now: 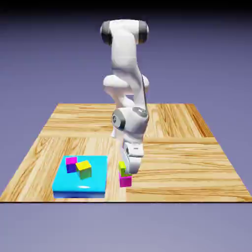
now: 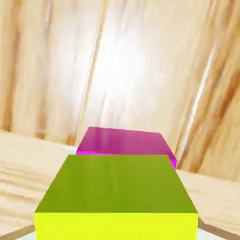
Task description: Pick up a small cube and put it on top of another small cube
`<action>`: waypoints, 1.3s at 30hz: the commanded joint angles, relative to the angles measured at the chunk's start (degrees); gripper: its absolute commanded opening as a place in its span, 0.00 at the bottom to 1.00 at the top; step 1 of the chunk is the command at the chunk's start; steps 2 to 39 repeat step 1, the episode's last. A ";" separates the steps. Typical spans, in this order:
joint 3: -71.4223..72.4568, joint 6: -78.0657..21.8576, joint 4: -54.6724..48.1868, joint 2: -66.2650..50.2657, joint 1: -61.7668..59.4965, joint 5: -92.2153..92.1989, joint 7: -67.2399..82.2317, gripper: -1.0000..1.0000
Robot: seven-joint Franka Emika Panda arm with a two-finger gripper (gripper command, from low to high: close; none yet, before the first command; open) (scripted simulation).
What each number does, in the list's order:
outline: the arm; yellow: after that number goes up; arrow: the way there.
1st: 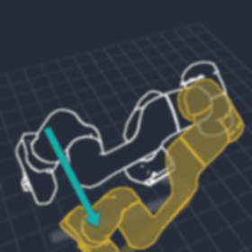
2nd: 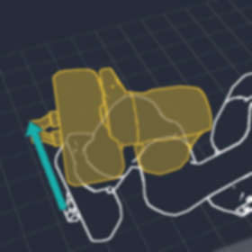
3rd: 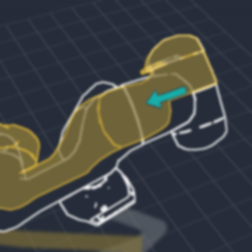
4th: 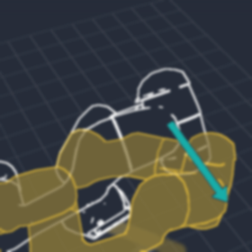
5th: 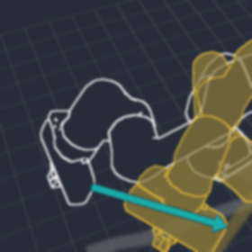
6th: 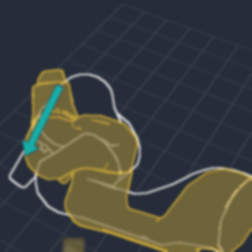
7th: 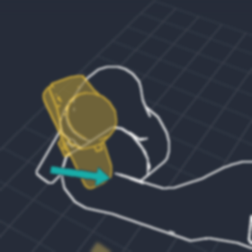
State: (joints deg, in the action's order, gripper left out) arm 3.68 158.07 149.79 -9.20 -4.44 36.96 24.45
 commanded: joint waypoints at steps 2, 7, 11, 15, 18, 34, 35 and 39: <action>0.68 -1.53 0.37 2.08 0.01 -2.32 1.80 1.00; 0.68 -1.53 0.37 2.08 0.01 -2.32 1.80 1.00; 0.68 -1.53 0.37 2.08 0.01 -2.32 1.80 1.00; 0.68 -1.53 0.37 2.08 0.01 -2.32 1.80 1.00; 0.68 -1.53 0.37 2.08 0.01 -2.32 1.80 1.00; 0.68 -1.53 0.37 2.08 0.01 -2.32 1.80 1.00; 0.68 -1.53 0.37 2.08 0.01 -2.32 1.80 1.00; 0.68 -1.53 0.37 2.08 0.01 -2.32 1.80 1.00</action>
